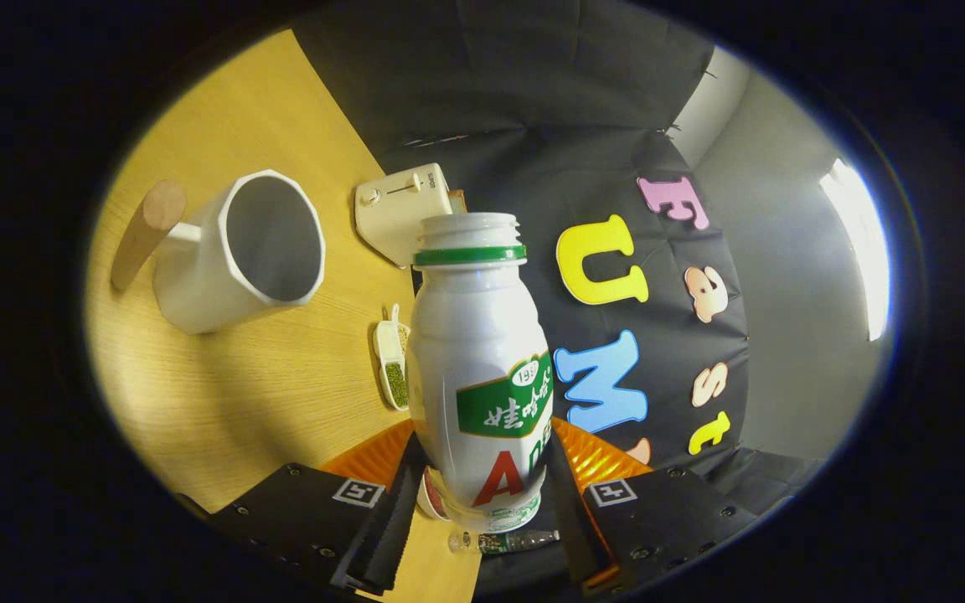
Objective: Take the bottle from table, then pour the juice into the cup, finally place the bottle on the coaster
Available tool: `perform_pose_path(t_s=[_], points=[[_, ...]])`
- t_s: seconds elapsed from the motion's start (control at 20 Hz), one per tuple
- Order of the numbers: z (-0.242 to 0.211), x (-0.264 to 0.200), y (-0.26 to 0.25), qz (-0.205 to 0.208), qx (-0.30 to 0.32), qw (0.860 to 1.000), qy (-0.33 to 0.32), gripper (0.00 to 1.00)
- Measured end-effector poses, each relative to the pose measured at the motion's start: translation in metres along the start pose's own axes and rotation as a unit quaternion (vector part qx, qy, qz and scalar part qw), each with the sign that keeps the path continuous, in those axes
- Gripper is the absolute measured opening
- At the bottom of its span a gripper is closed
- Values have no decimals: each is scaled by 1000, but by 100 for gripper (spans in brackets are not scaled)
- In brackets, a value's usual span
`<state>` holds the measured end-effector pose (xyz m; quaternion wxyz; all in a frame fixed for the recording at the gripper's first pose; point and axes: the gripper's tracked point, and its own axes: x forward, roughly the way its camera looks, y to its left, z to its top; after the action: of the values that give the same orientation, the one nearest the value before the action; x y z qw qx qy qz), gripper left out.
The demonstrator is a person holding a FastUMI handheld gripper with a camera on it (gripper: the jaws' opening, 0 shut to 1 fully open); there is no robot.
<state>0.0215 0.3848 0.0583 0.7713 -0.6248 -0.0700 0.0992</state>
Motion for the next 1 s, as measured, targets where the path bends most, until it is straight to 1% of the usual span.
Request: perform_pose_path(t_s=[0.25,1.0], points=[[-1,2,-4,-1,-22,1000,2,73],[3,-1,-5,-28,-95,995,-8,73]])
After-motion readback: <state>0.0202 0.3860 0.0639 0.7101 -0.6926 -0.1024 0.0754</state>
